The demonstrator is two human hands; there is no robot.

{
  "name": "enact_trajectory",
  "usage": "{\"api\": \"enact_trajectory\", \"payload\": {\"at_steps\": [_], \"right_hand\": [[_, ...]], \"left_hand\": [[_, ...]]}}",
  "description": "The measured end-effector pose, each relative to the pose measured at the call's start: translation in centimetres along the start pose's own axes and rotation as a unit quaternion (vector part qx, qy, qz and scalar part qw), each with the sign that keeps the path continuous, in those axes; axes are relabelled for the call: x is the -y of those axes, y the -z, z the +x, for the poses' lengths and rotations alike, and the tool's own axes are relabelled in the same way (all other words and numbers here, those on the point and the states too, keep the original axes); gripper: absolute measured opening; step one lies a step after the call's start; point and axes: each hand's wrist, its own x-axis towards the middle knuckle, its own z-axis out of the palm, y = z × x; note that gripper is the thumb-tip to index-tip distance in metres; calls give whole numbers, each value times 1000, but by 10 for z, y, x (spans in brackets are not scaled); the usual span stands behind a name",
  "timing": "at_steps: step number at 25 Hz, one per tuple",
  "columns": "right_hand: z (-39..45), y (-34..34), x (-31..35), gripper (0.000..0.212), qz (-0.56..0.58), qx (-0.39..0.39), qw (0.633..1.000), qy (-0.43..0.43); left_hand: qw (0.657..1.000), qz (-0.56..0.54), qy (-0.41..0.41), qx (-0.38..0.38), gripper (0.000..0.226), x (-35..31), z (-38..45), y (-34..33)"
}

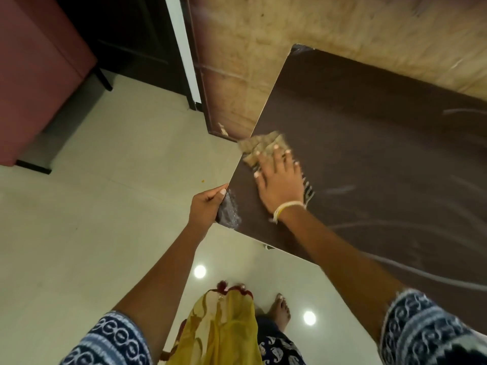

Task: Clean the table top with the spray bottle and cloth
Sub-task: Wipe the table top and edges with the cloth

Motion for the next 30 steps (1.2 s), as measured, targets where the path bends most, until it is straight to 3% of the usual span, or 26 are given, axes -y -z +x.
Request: {"api": "enact_trajectory", "payload": {"at_steps": [3,7,9,11,14,16,18,19,22,25,27,30], "right_hand": [[-79,-17,38,56,-20,53,987,152],[-53,-10,2,51,-26,39,969,244],[-16,0,-43,52,-24,-3,990,137],[4,12,-108,53,7,-45,997,-60],[-21,29,-200,57,53,-81,948,-304],[-38,36,-217,59,68,-75,913,-396],[-38,35,-195,59,71,-70,906,-413],[-39,33,-173,58,71,-67,921,-378],[-76,5,-86,56,42,-58,986,-149],[-123,-10,-65,55,33,5,999,19],[-116,-1,-122,55,41,-27,999,-22],[-138,17,-247,58,30,-81,968,-235]], "left_hand": [[996,85,-39,-14,23,1,4,7],[995,64,-19,-72,29,0,11,15],[995,63,-20,-71,30,-4,11,13],[991,106,-55,-65,30,-6,5,6],[957,247,-139,-56,29,-4,-11,-6],[932,314,-175,-38,31,-6,-19,-14],[910,354,-211,-30,34,-7,-25,-21],[890,390,-236,-31,35,-5,-27,-25],[797,528,-289,-40,37,4,-41,-50],[763,562,-320,6,39,11,-59,-94],[760,572,-308,20,44,12,-65,-121],[748,605,-274,23,52,18,-67,-145]]}}
